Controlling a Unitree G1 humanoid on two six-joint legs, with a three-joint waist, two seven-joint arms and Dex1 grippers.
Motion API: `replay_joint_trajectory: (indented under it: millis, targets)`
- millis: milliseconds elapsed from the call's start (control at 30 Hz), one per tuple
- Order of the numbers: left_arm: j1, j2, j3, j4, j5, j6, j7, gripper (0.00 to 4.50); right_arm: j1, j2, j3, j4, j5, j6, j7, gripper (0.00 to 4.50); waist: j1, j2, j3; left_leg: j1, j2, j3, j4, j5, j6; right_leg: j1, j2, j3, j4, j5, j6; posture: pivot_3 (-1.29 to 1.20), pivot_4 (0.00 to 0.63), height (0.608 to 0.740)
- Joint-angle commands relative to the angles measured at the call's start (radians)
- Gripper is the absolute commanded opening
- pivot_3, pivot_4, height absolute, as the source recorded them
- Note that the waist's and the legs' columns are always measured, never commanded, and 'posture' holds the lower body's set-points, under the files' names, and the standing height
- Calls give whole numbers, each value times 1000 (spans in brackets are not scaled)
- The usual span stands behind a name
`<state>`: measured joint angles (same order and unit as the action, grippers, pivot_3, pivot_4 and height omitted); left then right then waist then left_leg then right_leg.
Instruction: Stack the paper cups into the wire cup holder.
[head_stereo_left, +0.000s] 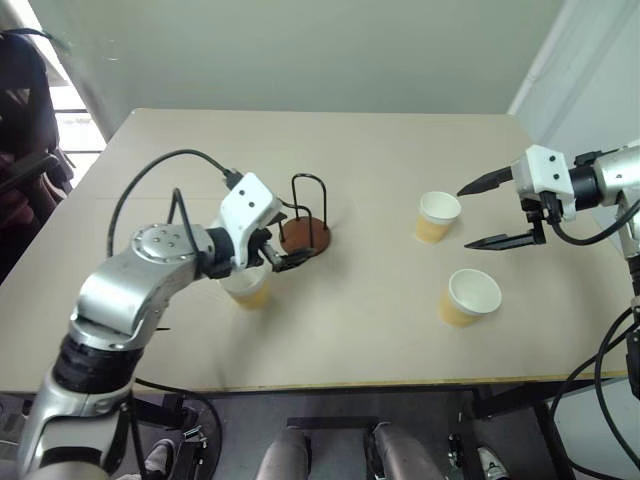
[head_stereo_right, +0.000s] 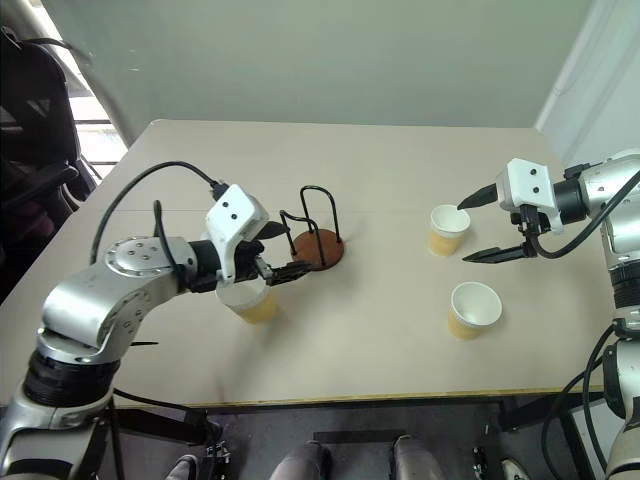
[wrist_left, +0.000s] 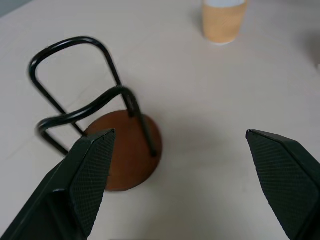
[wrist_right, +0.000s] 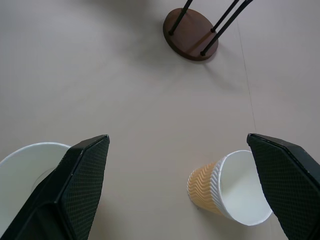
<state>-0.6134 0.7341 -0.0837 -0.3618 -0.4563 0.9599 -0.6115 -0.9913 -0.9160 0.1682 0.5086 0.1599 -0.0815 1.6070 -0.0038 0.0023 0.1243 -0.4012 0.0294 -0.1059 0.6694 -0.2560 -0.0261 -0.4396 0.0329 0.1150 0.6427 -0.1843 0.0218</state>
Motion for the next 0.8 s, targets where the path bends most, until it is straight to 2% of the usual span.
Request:
replay_joint_trajectory:
  millis: [33, 367, 800]
  targets:
    - [-30, -20, 0, 6, 26, 16, 31, 4479, -6, -16, -43, -21, 8, -5, -6, 4500, 1, 0, 0, 0, 0, 0, 0, 0, 0, 0, 0, 0, 0, 0, 1, 0, 150, 740]
    - [-45, -92, -42, 62, 81, 9, 63, 4479, 12, -29, -55, -54, 13, 13, -12, 4500, 5, 0, 0, 1, 0, 0, 0, 1, -1, 1, 0, 0, 0, 1, 2, 0, 150, 740]
    - [-162, -246, -85, 271, 187, -74, 97, 4479, 49, -45, -77, -118, 19, 49, -23, 4500, 18, 0, 0, 1, -1, 0, 4, 2, -1, 5, 0, 0, -2, 1, 2, 0, 150, 740]
